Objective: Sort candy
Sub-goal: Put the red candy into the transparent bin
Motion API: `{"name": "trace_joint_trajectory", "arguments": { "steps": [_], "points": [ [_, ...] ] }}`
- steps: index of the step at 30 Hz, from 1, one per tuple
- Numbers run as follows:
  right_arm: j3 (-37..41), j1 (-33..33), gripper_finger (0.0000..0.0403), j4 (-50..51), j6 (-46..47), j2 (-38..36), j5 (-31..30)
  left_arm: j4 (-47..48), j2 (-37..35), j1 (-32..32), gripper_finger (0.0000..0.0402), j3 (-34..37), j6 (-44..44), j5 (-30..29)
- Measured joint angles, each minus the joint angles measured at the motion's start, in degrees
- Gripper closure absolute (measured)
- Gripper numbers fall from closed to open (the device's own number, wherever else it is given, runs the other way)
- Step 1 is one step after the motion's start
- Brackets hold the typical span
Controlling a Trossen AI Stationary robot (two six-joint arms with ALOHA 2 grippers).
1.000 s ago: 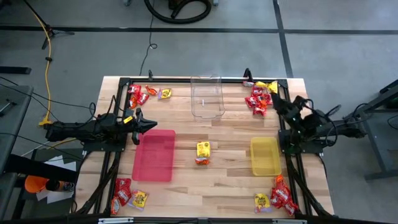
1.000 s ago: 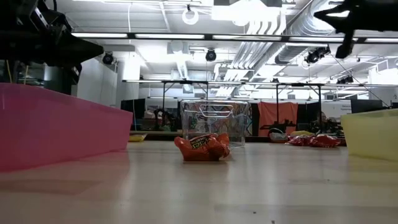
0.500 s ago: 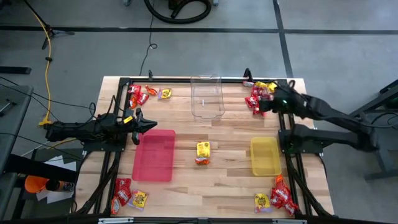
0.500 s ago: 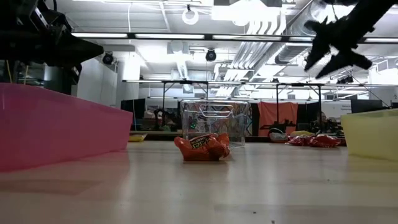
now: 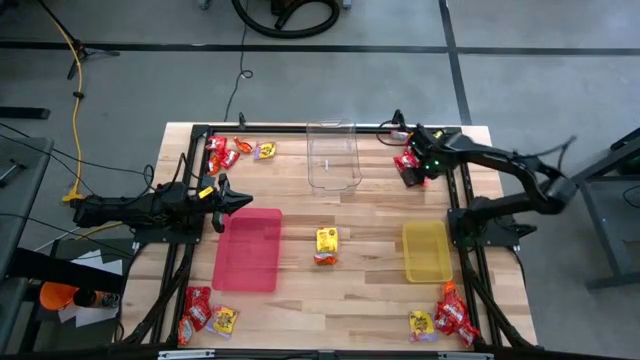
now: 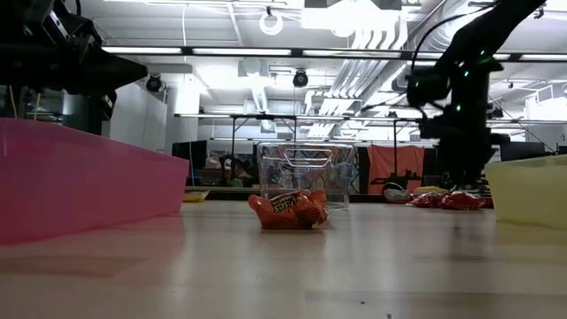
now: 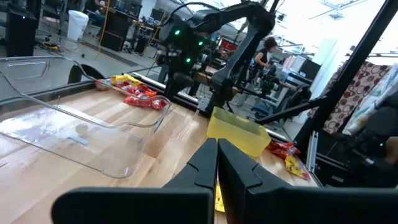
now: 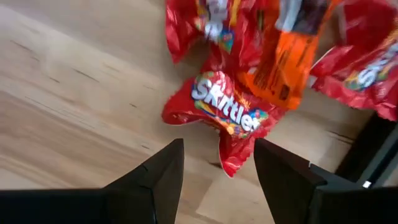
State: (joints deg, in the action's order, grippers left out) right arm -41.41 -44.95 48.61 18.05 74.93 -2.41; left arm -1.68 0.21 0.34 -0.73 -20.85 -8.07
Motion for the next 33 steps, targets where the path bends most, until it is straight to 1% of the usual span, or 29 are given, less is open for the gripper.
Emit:
{"name": "trace_joint_trajectory", "arguments": {
  "steps": [5, 9, 13, 15, 17, 19, 21, 22, 23, 26, 28, 31, 33],
  "points": [
    [0.0, -0.1, 0.0212, -3.1, -4.2, 5.4, -1.4, 0.0, 0.0, 0.0, 0.0401, 0.0, 0.0, 0.0],
    [0.0, 0.0, 0.0212, -6.2, -5.5, 8.1, -1.5, 0.0, 0.0, 0.0, 0.0401, 0.0, 0.0, 0.0],
    [0.0, 0.0, 0.0215, -6.7, -6.6, 10.5, -1.0, 0.0, 0.0, 0.0, 0.0401, 0.0, 0.0, 0.0],
    [-0.1, 0.0, 0.0226, -6.5, -8.1, 11.0, -0.4, 0.0, 0.0, 0.0, 0.0401, 0.0, 0.0, 0.0],
    [-0.1, 0.3, 0.0251, -5.7, -8.5, 10.9, -0.3, 0.0, 0.0, 0.0, 0.0401, 0.0, 0.0, 0.0],
    [-0.1, 0.7, 0.0293, -4.5, -8.5, 9.8, 0.0, 0.0, 0.0, 0.0, 0.0401, 0.0, 0.0, 0.0],
    [-0.3, 1.6, 0.0353, -3.1, -8.5, 7.9, 0.9, 0.0, 0.0, 0.0, 0.0401, 0.0, 0.0, 0.0],
    [-0.7, 2.1, 0.0377, -2.1, -8.6, 6.5, 1.6, 0.0, 0.0, 0.0, 0.0401, 0.0, 0.0, 0.0],
    [-1.3, 2.6, 0.0388, -1.4, -8.6, 4.9, 2.6, 0.0, 0.0, 0.0, 0.0401, 0.0, 0.0, 0.0],
    [-4.8, 4.8, 0.0382, 0.8, -6.8, -0.8, 5.0, 0.0, 0.0, 0.0, 0.0401, 0.0, 0.0, 0.0],
    [-8.0, 6.8, 0.0391, 0.9, -4.8, -5.1, 5.8, 0.0, 0.0, 0.0, 0.0401, 0.0, 0.0, 0.0],
    [-12.7, 9.7, 0.0398, -1.1, -3.3, -10.3, 6.3, 0.0, 0.0, 0.0, 0.0401, 0.0, 0.0, 0.0],
    [-15.1, 11.3, 0.0395, -4.4, -2.3, -12.5, 8.6, 0.0, 0.0, 0.0, 0.0401, 0.0, 0.0, 0.0]
  ]
}}
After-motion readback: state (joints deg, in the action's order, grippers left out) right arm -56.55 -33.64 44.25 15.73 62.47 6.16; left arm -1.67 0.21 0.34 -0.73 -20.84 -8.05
